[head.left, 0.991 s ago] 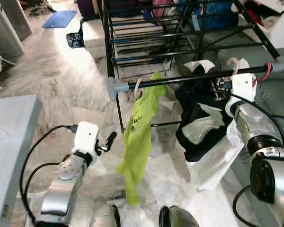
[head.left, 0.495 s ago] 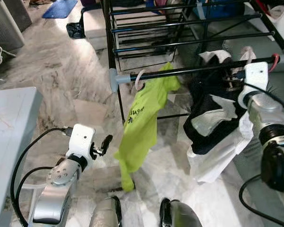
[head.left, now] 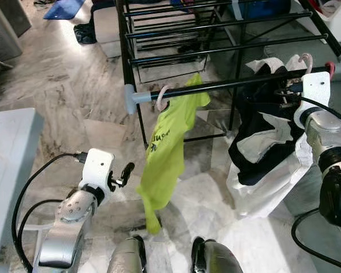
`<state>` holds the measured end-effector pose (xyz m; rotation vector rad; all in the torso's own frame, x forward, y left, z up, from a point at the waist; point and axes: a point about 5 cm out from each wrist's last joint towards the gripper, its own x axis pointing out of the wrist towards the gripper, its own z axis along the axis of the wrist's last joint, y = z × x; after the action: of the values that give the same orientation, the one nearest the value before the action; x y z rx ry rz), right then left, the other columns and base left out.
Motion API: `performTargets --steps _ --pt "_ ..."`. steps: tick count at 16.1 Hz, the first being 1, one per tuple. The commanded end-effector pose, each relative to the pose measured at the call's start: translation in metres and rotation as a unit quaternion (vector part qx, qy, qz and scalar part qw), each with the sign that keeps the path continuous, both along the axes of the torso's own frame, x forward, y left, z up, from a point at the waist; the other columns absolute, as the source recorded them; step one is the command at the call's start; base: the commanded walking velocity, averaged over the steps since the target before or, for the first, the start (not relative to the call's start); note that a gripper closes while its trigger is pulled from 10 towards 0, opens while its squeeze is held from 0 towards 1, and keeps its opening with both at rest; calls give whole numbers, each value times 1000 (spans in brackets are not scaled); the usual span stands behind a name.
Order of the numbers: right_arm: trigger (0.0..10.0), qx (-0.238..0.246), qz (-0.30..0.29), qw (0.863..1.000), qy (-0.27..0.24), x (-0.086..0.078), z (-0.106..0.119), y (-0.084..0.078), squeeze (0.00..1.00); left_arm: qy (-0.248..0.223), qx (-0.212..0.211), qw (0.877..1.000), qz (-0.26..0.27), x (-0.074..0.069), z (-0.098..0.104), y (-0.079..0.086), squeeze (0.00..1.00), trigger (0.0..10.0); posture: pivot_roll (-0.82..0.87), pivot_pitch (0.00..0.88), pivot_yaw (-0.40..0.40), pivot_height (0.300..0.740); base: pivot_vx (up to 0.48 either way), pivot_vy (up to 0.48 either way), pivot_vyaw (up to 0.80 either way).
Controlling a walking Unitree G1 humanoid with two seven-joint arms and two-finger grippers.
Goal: Hang hanger
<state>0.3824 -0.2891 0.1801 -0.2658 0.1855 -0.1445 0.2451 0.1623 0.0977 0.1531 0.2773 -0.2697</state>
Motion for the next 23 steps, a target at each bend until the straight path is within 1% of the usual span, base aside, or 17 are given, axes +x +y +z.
performTargets --steps 1,2,3,5,6,7,9,10,11,13,14,16,17,19,21,22,23 --pt "10000 -21 27 996 -77 11 36 11 0 0 -1 1000 -1 0 1 -1 0 10000 190 147 29 740 0 0 0" --pt "10000 -22 28 996 -82 11 36 12 0 -1 -2 1000 -1 2 1 -1 0 10000 184 142 28 740 0 0 0" --pt "10000 -8 28 995 -93 9 30 13 0 -3 -9 1000 1 5 1 -4 0 10000 161 130 24 740 0 0 0" --pt "10000 3 29 994 -103 5 20 14 0 -4 -15 1000 3 7 0 -7 0 10000 140 120 23 740 0 0 0" --pt "10000 24 27 992 -117 -4 2 16 0 -5 -23 1000 1 10 -1 -11 0 10000 102 102 25 740 0 0 0" --pt "10000 27 27 991 -131 -12 -9 18 0 -7 -28 1000 -3 12 -1 -14 0 10000 88 94 27 740 0 0 0" --pt "10000 33 28 986 -162 -28 -22 23 0 -10 -36 999 -9 15 -2 -20 0 10000 61 81 34 740 0 0 0" --pt "10000 31 31 982 -184 -39 -26 27 0 -10 -40 999 -13 20 -4 -25 0 10000 36 71 37 740 0 0 0" --pt "10000 31 35 980 -192 -43 -26 30 0 -11 -42 999 -15 21 -4 -27 0 10000 31 69 37 740 0 0 0" --pt "10000 30 47 980 -192 -52 -32 40 0 -20 -53 998 -19 29 -3 -34 0 10000 8 47 24 740 0 0 0" --pt "10000 31 48 980 -190 -57 -35 43 0 -23 -55 998 -18 30 -3 -35 0 10000 6 44 21 740 0 0 0" --pt "10000 28 45 981 -185 -72 -44 52 0 -28 -61 998 -11 29 -3 -35 0 10000 4 30 12 740 0 0 0" --pt "10000 17 44 982 -184 -83 -49 58 0 -28 -63 998 -7 28 -5 -34 0 10000 2 26 13 740 0 0 0" --pt "10000 -1 52 982 -180 -97 -54 73 0 -27 -63 998 -8 28 -9 -35 0 10000 -3 21 20 740 0 0 0" --pt "10000 -1 53 983 -173 -102 -56 79 0 -31 -66 997 -13 30 -8 -38 0 10000 -5 20 22 740 0 0 0" --pt "10000 22 47 988 -146 -109 -66 82 0 -35 -67 997 -16 32 -6 -38 0 10000 -8 19 23 740 0 0 0" --pt "10000 32 43 990 -133 -113 -71 83 0 -36 -67 997 -17 32 -5 -38 0 10000 -10 17 23 740 0 0 0"
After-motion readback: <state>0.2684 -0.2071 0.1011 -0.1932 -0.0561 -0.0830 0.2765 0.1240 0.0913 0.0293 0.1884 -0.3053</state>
